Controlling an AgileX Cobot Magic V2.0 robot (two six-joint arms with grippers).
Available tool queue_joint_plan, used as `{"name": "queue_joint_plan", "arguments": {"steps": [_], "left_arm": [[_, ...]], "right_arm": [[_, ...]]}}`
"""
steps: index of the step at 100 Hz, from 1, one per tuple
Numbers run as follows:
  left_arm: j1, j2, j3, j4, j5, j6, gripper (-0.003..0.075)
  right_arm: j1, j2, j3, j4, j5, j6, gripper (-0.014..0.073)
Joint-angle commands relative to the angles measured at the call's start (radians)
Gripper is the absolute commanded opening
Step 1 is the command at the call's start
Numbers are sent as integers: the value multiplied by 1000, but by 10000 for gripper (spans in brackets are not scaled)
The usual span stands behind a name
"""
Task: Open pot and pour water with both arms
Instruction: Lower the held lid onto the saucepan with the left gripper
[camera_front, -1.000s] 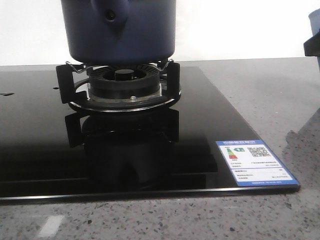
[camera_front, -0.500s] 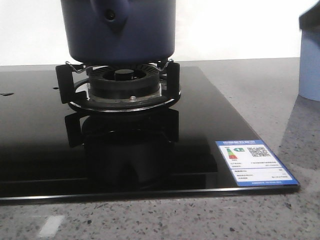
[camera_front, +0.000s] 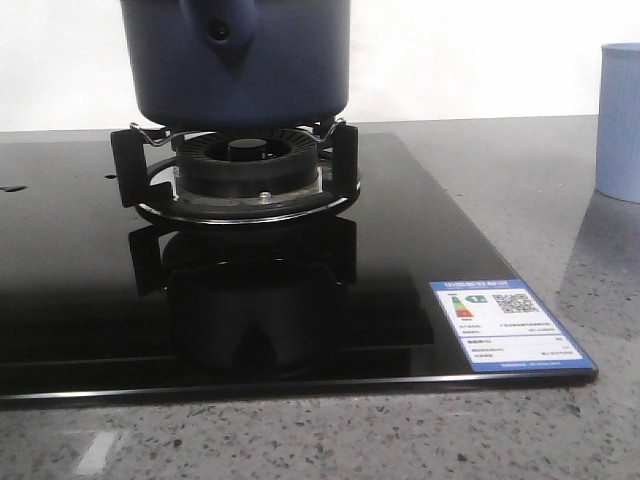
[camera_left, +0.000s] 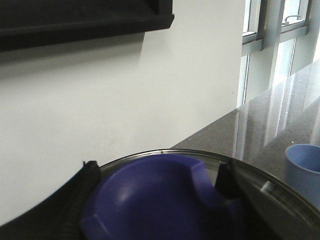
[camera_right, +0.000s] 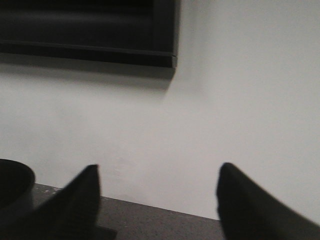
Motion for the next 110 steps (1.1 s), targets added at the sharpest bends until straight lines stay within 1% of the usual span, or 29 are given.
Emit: {"name": "queue_joint_plan", "arguments": {"steps": [1,2,3,4,5,7,10,22,37,46,80,95,110], "left_arm": [[2,29,-77,-83,44,15,207],[2,34,-80,-83,47,15,207],[2,44,-82,-83,50,15,207],[2,49,-88,-83,50,15,207],[2,59,-91,-83,55,15,207],[2,73,-99,-83,60,15,207],[2,91,-110,-83,73,15,207],[-13,163,-157,-83,90,19,207],[-51,233,-198,-83,88,115,207],[-68,264,-215,-83,83,147,207],[-70,311,-229,-83,28,147,207],[-70,326,-229,-83,28,147,207],[-70,327,-229,-79,81,140,207]], "right_arm": [[29,-43,-26,-62,-41,44,131],[35,-50,-26,-75,-41,51,104],[38,-53,-26,-83,-41,55,50],[41,-59,-26,-97,-41,59,23],[47,-62,-26,-104,-41,68,-29],[54,-71,-26,-124,-41,79,-79],[63,-82,-26,-137,-41,88,-63],[93,-122,-26,-153,-33,90,-66],[94,-152,-26,-154,-15,90,-66],[94,-155,-26,-156,9,90,-66],[94,-155,-26,-156,34,90,-66],[94,-155,-26,-156,34,90,-66],[94,-155,-26,-156,34,90,-66]]}}
